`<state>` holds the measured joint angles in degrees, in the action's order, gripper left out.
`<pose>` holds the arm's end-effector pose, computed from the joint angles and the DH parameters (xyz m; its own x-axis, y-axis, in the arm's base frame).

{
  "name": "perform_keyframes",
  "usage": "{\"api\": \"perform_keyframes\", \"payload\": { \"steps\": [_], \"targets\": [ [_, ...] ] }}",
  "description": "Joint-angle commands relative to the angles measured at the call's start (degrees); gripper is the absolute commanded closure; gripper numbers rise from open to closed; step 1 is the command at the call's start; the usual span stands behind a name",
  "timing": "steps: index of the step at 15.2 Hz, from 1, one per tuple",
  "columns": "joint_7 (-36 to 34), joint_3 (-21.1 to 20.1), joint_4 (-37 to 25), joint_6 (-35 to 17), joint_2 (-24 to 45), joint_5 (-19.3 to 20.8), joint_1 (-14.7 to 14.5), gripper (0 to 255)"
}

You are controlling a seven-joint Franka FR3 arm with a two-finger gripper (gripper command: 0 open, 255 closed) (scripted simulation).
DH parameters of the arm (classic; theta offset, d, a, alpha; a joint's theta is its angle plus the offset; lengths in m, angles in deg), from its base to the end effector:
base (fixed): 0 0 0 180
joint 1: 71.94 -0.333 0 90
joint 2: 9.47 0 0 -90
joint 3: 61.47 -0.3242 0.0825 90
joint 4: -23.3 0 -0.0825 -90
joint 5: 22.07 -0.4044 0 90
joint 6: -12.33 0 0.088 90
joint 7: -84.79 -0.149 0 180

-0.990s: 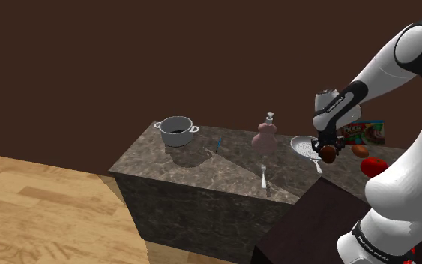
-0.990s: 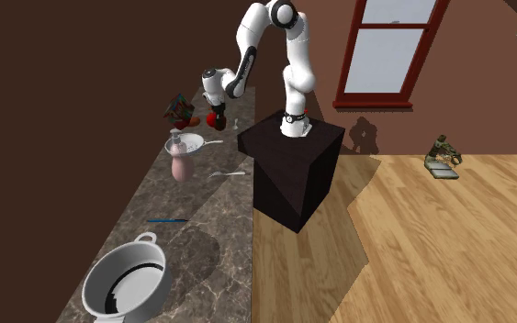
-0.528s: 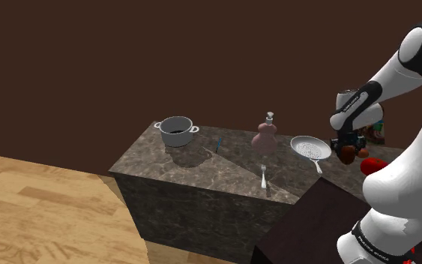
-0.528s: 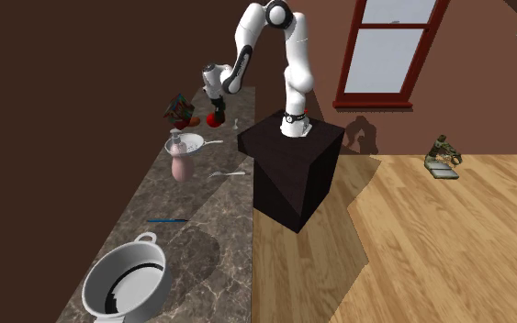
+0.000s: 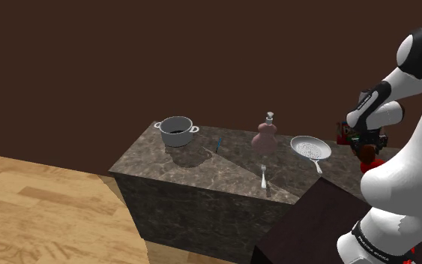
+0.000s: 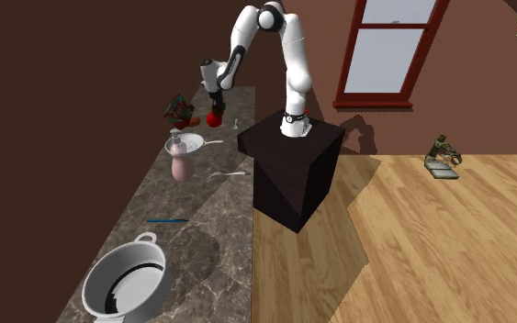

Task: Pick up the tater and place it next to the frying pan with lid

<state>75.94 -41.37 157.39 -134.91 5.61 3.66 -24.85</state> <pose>0.1946 -0.4912 0.1770 0.5887 -0.8071 -0.0461 -0.7570 -0.5704 0.3187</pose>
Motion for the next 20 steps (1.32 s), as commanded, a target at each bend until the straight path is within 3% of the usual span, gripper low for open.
{"api": "perform_keyframes", "payload": {
  "steps": [1, 20],
  "targets": [
    [3.31, 0.42, -2.02, -0.62, 1.72, -1.11, 2.09, 255],
    [-0.69, -0.19, -4.72, -12.47, 16.70, -0.97, 3.06, 255]
  ]
}}
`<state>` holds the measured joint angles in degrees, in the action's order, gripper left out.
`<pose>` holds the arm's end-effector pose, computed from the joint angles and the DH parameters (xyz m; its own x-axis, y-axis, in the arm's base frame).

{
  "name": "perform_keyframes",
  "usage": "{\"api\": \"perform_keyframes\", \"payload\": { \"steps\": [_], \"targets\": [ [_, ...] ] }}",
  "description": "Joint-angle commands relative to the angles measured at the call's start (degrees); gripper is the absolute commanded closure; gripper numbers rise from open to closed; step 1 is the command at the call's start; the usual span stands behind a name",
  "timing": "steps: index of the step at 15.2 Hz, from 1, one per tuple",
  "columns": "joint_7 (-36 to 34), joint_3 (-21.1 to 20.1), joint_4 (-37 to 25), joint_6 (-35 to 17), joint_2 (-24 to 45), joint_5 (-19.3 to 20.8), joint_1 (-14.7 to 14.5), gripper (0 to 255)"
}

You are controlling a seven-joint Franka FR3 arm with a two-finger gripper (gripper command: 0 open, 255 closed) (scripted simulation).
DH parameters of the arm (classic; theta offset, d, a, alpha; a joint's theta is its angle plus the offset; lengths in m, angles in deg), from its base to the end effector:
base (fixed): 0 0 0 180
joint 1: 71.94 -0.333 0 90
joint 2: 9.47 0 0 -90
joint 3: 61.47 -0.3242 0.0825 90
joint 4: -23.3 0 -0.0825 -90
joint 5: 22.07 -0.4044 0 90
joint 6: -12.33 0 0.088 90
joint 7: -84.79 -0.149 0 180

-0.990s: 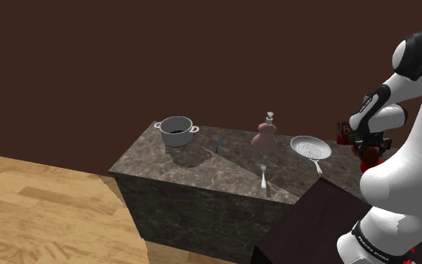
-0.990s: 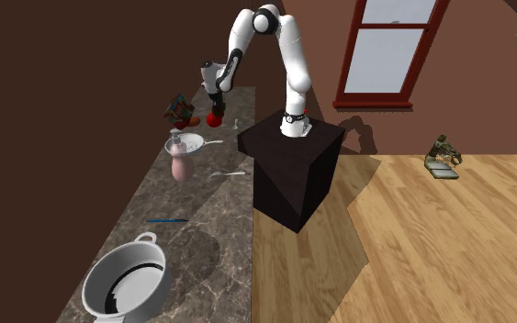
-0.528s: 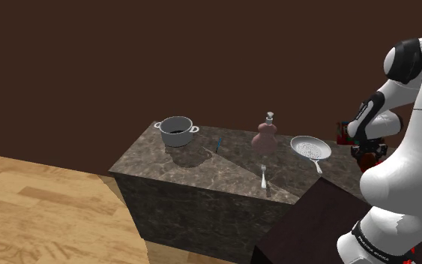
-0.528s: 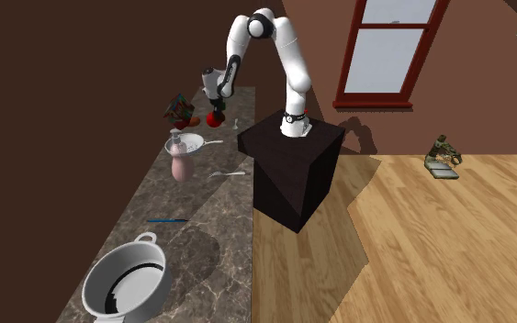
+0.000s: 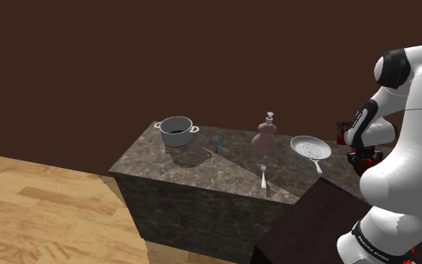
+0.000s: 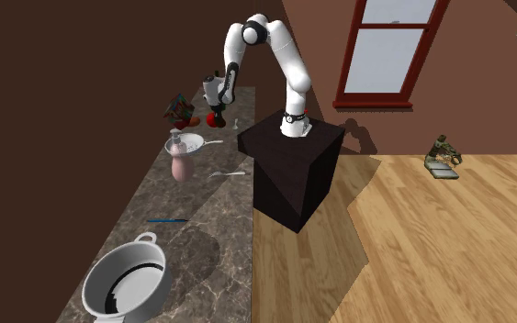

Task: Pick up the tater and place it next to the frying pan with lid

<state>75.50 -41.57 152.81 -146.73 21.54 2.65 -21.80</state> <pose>0.1769 -0.5103 0.0787 0.5898 -0.8062 -0.0466 -0.7562 -0.5716 0.3186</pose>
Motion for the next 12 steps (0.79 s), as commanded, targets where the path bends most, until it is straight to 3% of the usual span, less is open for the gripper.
{"api": "perform_keyframes", "payload": {
  "steps": [1, 7, 12],
  "targets": [
    [-0.46, -0.03, -0.40, -1.20, 1.61, 0.03, 0.05, 255],
    [-1.76, -0.27, -2.38, -4.48, 7.02, -0.11, 0.28, 255],
    [-1.74, -0.26, -2.38, -4.48, 7.03, -0.14, 0.27, 255]
  ]
}}
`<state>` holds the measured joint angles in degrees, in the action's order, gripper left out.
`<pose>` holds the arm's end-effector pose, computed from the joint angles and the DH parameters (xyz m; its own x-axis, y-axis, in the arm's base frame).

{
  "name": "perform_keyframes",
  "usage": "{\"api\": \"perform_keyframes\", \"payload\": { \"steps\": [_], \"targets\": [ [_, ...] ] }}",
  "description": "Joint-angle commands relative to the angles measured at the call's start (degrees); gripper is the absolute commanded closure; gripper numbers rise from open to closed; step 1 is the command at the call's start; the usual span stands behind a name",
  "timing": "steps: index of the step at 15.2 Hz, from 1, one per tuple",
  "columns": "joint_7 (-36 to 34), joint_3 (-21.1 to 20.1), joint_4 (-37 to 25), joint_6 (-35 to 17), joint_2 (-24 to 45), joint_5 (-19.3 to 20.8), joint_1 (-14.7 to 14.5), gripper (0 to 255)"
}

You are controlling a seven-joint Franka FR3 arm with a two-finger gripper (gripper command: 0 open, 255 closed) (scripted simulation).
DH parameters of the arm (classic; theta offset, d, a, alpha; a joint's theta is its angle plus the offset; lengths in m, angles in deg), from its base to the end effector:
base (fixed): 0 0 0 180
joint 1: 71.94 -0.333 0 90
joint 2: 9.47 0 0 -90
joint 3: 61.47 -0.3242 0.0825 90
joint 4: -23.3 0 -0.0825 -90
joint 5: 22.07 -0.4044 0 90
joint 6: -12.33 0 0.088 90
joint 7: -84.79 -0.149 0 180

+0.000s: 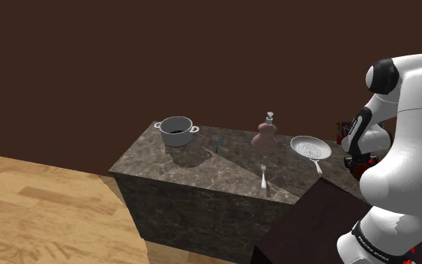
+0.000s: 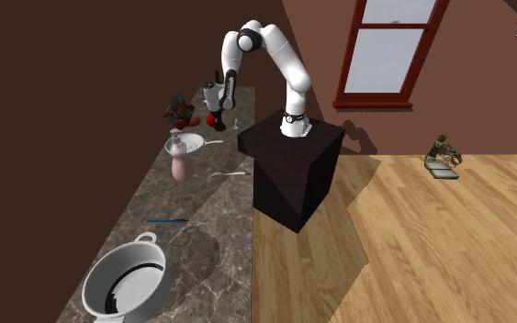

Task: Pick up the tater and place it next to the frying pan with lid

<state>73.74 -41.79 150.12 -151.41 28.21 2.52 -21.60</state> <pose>0.1792 -0.5135 0.0386 0.5922 -0.8052 -0.0315 -0.7574 -0.5695 0.3192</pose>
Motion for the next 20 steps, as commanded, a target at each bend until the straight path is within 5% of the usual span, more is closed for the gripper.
{"api": "perform_keyframes", "payload": {
  "steps": [1, 2, 3, 8, 12, 20],
  "targets": [
    [0.02, -0.04, 0.31, 0.20, 0.36, -0.01, 0.06, 255],
    [0.03, -0.04, 0.31, 0.20, 0.36, -0.01, 0.06, 255],
    [0.24, -0.12, 0.09, 0.36, 0.35, -0.07, 0.26, 0],
    [0.02, -0.04, 0.31, 0.20, 0.36, -0.01, 0.06, 0],
    [0.31, 0.17, 3.18, 5.50, -7.45, 0.03, -1.95, 0],
    [0.32, 0.17, 3.18, 5.50, -7.45, 0.02, -1.96, 0]
  ]
}}
